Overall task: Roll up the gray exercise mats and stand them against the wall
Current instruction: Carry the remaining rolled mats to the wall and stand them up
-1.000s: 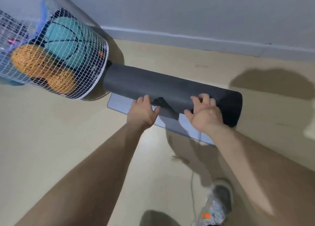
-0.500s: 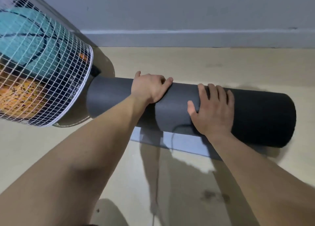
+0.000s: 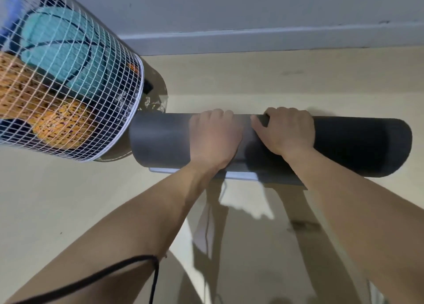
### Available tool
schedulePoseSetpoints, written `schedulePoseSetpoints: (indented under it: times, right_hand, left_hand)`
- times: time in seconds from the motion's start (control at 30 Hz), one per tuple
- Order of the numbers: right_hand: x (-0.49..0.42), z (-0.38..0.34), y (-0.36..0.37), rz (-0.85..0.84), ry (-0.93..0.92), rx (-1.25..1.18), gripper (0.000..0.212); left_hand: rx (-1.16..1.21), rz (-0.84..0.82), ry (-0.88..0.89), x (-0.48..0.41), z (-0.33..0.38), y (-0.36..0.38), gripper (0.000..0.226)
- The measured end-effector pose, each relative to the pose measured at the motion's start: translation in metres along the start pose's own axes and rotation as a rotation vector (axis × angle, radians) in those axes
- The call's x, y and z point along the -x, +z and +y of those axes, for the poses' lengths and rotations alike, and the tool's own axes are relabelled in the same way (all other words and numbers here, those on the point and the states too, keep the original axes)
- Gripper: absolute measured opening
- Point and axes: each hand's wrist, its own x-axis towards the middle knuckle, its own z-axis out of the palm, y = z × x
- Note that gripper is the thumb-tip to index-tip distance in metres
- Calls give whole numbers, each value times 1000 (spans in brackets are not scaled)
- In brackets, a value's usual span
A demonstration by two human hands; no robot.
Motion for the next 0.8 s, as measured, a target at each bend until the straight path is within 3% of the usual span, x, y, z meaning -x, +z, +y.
schedulePoseSetpoints:
  times: [0.1,0.23,0.53,0.67,0.8]
  right_hand:
    - [22,-1,1,39,12,-7,69]
    - [53,-4,10,87,7,-22,65]
    - [67,-8,11,44,6,-31,69]
    - [53,-9,17,40,0,-22,70]
    - [26,-8,18,-8,-10,-25,71]
  left_hand:
    - [65,-178,65,-17,-17,-20,51]
    - [173,-509,2,-37,-30,-29,61]
    - [69,-264,40,-1,-23,-26,57]
    - [98,-137,5,-9,-22,-9,43]
    - [74,-197,-37,-33,-22,3,44]
